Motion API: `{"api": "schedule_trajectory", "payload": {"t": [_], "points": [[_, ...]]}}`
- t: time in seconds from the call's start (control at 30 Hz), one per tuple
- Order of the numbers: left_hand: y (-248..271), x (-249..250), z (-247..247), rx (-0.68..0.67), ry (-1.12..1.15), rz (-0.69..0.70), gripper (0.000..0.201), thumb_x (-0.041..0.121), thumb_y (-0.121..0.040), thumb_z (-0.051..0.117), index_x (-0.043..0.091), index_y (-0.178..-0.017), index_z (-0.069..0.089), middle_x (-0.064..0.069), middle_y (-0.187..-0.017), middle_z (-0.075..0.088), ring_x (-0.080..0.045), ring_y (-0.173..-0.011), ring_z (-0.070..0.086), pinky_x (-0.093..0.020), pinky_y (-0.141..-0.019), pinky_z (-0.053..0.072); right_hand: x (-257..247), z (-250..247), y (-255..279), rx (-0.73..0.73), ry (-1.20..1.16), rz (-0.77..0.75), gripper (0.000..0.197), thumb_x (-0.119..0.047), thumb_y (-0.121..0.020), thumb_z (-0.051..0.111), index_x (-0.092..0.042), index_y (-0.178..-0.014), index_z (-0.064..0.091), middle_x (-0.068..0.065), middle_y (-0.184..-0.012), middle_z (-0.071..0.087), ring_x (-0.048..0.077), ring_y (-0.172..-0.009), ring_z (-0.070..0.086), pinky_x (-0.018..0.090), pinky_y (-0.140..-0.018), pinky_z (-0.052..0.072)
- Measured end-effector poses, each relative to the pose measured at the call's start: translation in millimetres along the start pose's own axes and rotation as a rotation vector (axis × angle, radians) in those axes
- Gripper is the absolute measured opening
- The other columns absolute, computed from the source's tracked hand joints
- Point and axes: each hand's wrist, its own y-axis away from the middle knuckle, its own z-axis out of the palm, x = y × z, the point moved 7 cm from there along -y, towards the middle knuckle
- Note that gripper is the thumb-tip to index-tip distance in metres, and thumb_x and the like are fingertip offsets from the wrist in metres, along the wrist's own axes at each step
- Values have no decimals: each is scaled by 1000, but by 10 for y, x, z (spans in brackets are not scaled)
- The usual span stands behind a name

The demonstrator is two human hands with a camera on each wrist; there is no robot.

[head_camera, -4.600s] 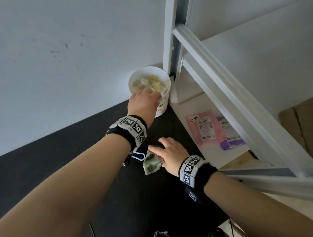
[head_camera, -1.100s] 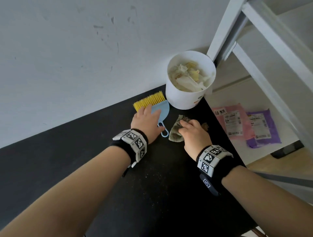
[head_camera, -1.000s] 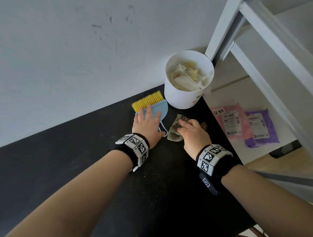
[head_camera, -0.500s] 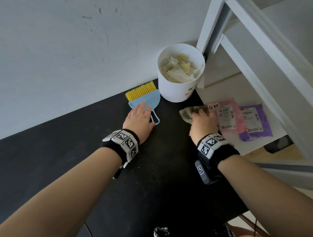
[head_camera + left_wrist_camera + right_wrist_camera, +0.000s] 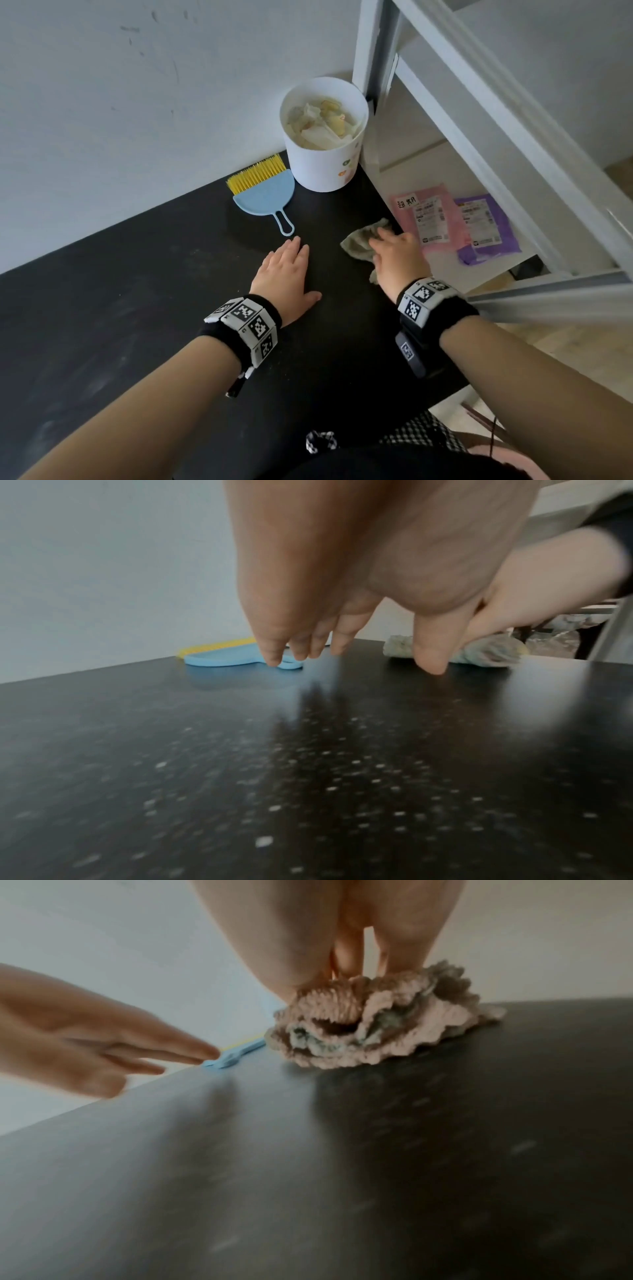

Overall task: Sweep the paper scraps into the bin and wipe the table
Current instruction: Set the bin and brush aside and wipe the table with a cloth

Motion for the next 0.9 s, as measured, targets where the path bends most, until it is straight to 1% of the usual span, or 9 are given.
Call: {"api": "schedule_trajectory", "payload": {"t": [0.17, 0.27, 0.33, 0.43, 0.53, 0.6, 0.67, 0.8, 0.9], "points": [[60, 241, 153, -62, -175, 36, 104, 61, -81, 60, 13, -152, 1, -4, -160, -5, -20, -146, -7, -41, -118, -2, 229, -127, -45, -2, 88, 139, 42, -23, -90, 56, -14, -130, 50, 4, -145, 41, 26, -130, 36, 33, -106, 30], [122, 259, 236, -98, -313, 22, 112, 69, -76, 58, 10, -152, 1, -6, -160, -5, -23, -146, -8, -46, -118, -3, 133, -76, 32, -12, 59, 183, 43, -23, -85, 62, -12, -126, 51, 6, -141, 43, 30, -126, 37, 36, -105, 35], [151, 264, 257, -110, -374, 22, 117, 72, -73, 58, 9, -152, -1, -6, -159, -6, -23, -146, -7, -48, -118, -4, -63, 76, 177, -49, 58, 76, 38, -19, -86, 60, -15, -123, 53, 4, -140, 42, 30, -122, 37, 38, -100, 42], [139, 270, 261, -95, -421, 27, 118, 74, -72, 57, 9, -152, -1, -8, -159, -6, -23, -146, -7, -50, -117, -5, -362, 319, 509, -104, 56, -145, 38, -17, -92, 50, -17, -130, 49, 0, -150, 33, 26, -124, 35, 34, -97, 43], [148, 282, 257, -96, -440, 43, 117, 75, -72, 57, 9, -152, 1, -9, -159, -4, -23, -146, -5, -51, -115, -6, -344, 349, 597, -103, 24, -182, 41, -19, -93, 49, -22, -134, 48, -6, -152, 31, 21, -127, 34, 33, -98, 45], [144, 274, 253, -83, -439, 46, 118, 75, -71, 57, 9, -152, 1, -8, -160, -3, -23, -147, -4, -51, -115, -6, -137, 255, 473, -89, 17, -87, 42, -20, -93, 51, -23, -134, 48, -8, -151, 32, 21, -127, 34, 33, -101, 42], [140, 272, 258, -80, -453, 49, 120, 76, -70, 57, 8, -151, 1, -8, -160, -2, -22, -147, -3, -51, -116, -5, 135, 84, 335, -30, 13, 72, 39, -21, -92, 53, -20, -131, 51, -2, -148, 38, 26, -126, 38, 33, -102, 37], [122, 279, 272, -88, -489, 52, 120, 77, -70, 56, 6, -151, 2, -9, -159, -1, -23, -147, -2, -51, -116, -5, 445, -139, 218, 64, -28, 323, 33, -16, -88, 59, -8, -121, 58, 12, -125, 58, 31, -118, 52, 36, -98, 43], [119, 291, 272, -86, -498, 55, 121, 77, -69, 56, 6, -151, 3, -10, -159, 0, -23, -147, -2, -51, -116, -5, 390, -96, 222, 63, 0, 367, 38, -18, -88, 61, -8, -124, 56, 12, -127, 55, 29, -121, 48, 33, -101, 38]]}}
